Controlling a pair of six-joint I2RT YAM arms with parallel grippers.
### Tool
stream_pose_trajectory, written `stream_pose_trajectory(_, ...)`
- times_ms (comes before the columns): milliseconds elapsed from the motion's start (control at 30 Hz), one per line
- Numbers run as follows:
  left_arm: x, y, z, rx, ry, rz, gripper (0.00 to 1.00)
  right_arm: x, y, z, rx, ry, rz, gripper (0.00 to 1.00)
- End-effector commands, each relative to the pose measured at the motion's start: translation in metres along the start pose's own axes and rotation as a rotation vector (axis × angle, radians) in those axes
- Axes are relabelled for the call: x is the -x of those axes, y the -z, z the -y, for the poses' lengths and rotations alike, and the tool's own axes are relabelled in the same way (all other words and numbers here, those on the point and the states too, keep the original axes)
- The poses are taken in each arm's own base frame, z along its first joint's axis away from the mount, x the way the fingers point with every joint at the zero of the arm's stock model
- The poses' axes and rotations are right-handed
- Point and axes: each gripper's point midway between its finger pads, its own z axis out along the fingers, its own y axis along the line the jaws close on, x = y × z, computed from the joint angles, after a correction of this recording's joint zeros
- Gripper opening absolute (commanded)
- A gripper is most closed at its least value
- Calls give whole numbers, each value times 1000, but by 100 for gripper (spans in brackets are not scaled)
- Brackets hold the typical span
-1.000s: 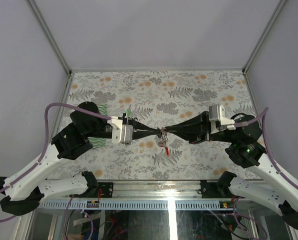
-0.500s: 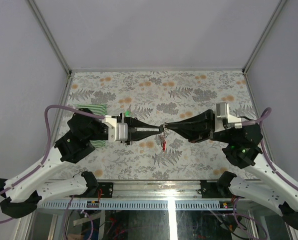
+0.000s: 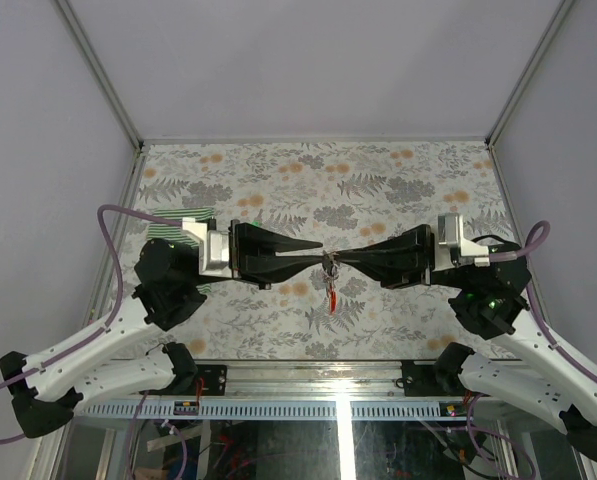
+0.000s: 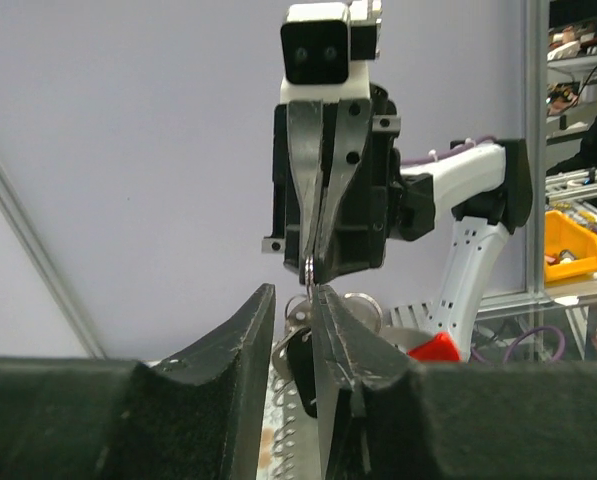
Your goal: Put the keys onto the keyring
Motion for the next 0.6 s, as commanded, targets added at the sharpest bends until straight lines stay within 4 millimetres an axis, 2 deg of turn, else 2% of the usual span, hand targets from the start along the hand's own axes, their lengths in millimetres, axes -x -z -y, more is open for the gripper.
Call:
stream_pose_trajectory(0, 33, -5, 10, -55, -18, 131, 23, 30, -2, -4, 19, 83, 68, 0)
stream_pose_trajectory(567, 13, -8, 10, -65, 25, 94, 26, 42, 0, -8, 26, 103, 103, 0)
